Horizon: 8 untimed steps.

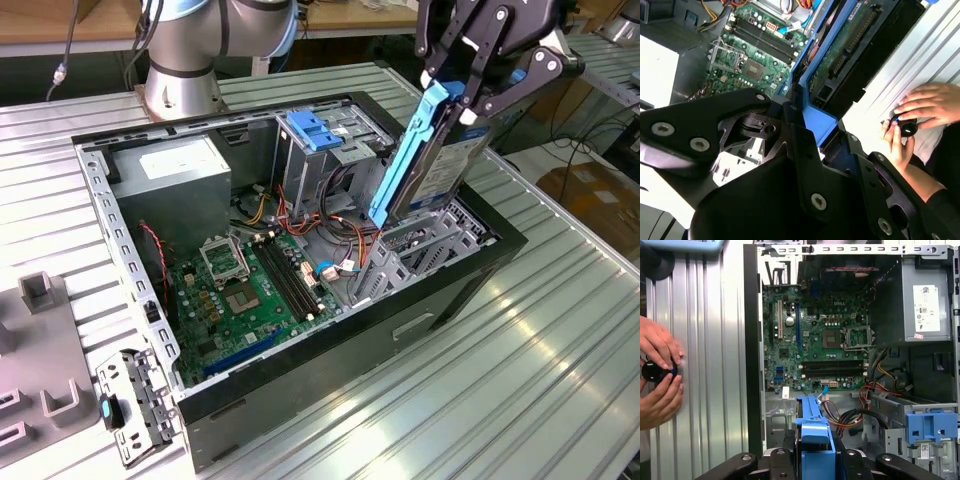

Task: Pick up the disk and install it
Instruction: 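Insert the disk into the insertion slot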

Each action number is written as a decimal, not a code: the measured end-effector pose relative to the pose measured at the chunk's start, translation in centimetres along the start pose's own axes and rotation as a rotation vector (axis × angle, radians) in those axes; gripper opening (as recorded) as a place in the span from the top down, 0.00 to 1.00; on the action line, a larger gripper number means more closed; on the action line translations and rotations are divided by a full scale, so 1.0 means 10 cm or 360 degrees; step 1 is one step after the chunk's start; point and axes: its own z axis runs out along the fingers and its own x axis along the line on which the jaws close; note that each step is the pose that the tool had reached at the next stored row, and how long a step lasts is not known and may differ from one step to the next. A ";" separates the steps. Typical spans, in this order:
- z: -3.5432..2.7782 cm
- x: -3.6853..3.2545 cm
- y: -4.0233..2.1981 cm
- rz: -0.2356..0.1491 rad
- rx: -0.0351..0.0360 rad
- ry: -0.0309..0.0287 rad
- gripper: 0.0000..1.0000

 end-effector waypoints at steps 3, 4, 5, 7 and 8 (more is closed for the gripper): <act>0.001 -0.004 -0.099 0.0000 0.0000 0.00003 0.63; 0.002 -0.006 -0.129 0.0000 0.0000 0.00003 0.63; 0.001 -0.006 -0.140 0.0001 -0.0001 0.00004 0.63; 0.001 -0.006 -0.139 0.0001 -0.0001 0.00004 0.63; 0.001 -0.006 -0.140 0.0001 -0.0001 0.00003 0.63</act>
